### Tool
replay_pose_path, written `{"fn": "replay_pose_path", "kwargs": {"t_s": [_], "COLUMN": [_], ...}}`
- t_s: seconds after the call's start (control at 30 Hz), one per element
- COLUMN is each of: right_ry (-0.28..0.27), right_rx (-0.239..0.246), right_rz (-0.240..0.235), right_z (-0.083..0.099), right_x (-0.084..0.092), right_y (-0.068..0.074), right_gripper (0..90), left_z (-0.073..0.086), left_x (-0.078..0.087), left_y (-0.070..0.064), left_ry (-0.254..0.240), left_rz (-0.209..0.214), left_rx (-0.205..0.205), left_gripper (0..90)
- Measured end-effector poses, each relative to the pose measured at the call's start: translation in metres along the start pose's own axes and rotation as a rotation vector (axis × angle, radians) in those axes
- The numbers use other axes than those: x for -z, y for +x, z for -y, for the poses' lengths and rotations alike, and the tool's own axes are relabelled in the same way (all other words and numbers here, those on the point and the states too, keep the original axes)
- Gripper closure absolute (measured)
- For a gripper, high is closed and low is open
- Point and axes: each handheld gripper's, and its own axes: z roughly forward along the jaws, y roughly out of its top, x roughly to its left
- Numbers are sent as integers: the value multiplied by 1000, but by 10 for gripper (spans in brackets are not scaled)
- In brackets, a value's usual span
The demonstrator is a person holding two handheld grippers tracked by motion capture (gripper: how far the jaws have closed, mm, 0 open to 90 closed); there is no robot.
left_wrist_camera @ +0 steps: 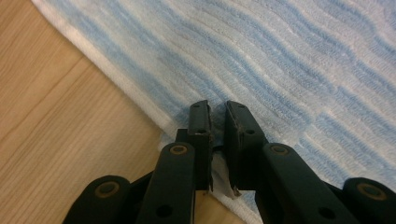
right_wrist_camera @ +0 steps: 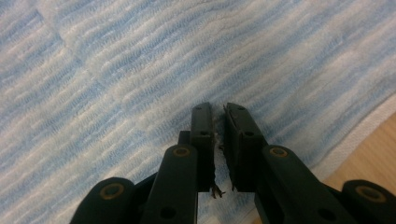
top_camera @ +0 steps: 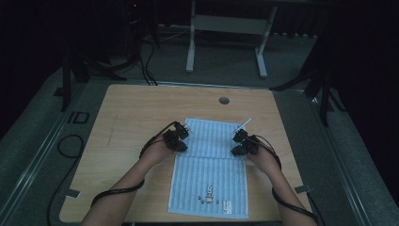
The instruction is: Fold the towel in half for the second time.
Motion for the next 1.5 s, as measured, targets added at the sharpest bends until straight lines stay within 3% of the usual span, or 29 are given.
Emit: {"fn": "replay_pose_path", "kwargs": {"t_s": [0.13, 0.3, 0.43, 0.5, 0.53, 0.6, 0.63, 0.73, 0.9, 1.0, 1.07, 1.13, 1.23, 1.33, 1.5], "right_ry": [1, 3, 15, 15, 10, -5, -12, -26, -33, -26, -15, 7, 25, 47, 86], "right_rx": [-12, -14, 7, 9, 12, 8, 2, -52, -145, -188, -199, -215, -229, -224, -228], "right_rz": [-11, -21, -36, -39, -36, -13, -1, 17, 29, 51, 50, 63, 66, 84, 78], "right_z": [-3, -3, -3, -3, -5, -9, -12, -20, -34, -42, -47, -50, -54, -59, -62], "right_x": [-1, -2, 0, 1, 4, 10, 14, 19, 18, 14, 8, 1, -7, -13, -22], "right_y": [-3, -3, 3, 3, 2, -4, -9, -33, -68, -82, -88, -92, -96, -97, -99], "right_gripper": [818, 821, 816, 799, 796, 782, 764, 723, 688, 667, 656, 635, 623, 614, 620], "left_z": [2, 10, 17, 17, 16, 11, 8, -4, -19, -25, -28, -30, -32, -35, -40], "left_x": [1, 5, 8, 9, 11, 14, 16, 19, 15, 8, 2, -3, -10, -15, -25], "left_y": [4, -5, -1, 1, 3, 8, 11, 27, 52, 66, 74, 83, 90, 92, 87], "left_ry": [7, 18, 8, 7, 14, 20, 12, -24, -67, -88, -78, -88, -81, -83, -42], "left_rz": [15, 45, 105, 113, 110, 74, 48, 24, -36, -36, -55, -37, -45, -46, -39], "left_rx": [10, -16, 11, 16, 20, 29, 43, 88, 148, 174, 186, 230, 270, 276, 239], "left_gripper": [802, 803, 800, 785, 785, 681, 627, 544, 531, 507, 507, 507, 509, 519, 539]}}
